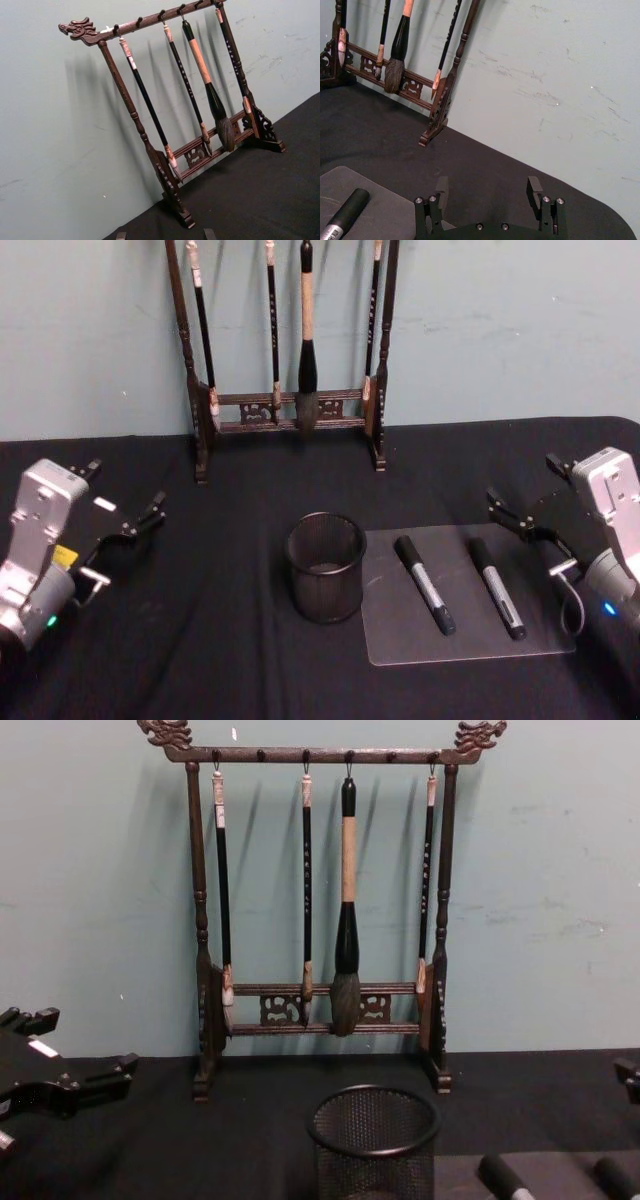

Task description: Pick up the water-based marker from the table and place it into the pen holder.

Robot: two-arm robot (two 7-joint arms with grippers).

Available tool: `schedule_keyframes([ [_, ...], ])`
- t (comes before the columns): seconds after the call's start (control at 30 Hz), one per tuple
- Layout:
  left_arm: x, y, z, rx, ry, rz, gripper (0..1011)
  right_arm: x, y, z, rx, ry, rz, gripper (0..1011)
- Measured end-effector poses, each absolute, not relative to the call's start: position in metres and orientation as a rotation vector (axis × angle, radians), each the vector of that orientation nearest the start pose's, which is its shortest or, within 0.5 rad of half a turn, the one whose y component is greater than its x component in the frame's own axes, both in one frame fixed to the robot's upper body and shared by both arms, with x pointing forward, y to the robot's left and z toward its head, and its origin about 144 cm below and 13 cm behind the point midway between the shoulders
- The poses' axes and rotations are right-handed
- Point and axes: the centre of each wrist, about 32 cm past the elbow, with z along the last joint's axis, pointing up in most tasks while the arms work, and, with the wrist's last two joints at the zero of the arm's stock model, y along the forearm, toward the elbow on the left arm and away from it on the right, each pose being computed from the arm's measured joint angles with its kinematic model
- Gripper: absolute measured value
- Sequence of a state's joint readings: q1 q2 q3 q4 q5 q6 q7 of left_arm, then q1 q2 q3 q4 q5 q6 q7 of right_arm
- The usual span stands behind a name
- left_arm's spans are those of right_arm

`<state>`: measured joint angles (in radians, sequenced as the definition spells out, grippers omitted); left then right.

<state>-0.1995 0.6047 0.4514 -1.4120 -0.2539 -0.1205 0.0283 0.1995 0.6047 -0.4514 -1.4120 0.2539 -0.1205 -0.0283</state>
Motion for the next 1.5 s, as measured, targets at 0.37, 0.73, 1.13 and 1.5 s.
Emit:
schedule_keyframes([
  [0.37,0.489,0.310,1.140,0.304,-0.285,1.248,1001,0.489,-0.310,1.140,-0.304,-0.285,-1.248,1002],
  [0.73,0.489,0.310,1.140,0.305,-0.285,1.248,1001,0.489,-0.310,1.140,-0.304,-0.285,-1.248,1003],
  [1.13,0.489,0.310,1.140,0.304,-0.285,1.248,1001,0.487,-0.302,1.145,-0.292,-0.255,-1.261,1002],
  [1.5,0.489,0.310,1.140,0.305,-0.285,1.248,1001,0.481,-0.285,1.169,-0.298,-0.117,-1.325,1003],
])
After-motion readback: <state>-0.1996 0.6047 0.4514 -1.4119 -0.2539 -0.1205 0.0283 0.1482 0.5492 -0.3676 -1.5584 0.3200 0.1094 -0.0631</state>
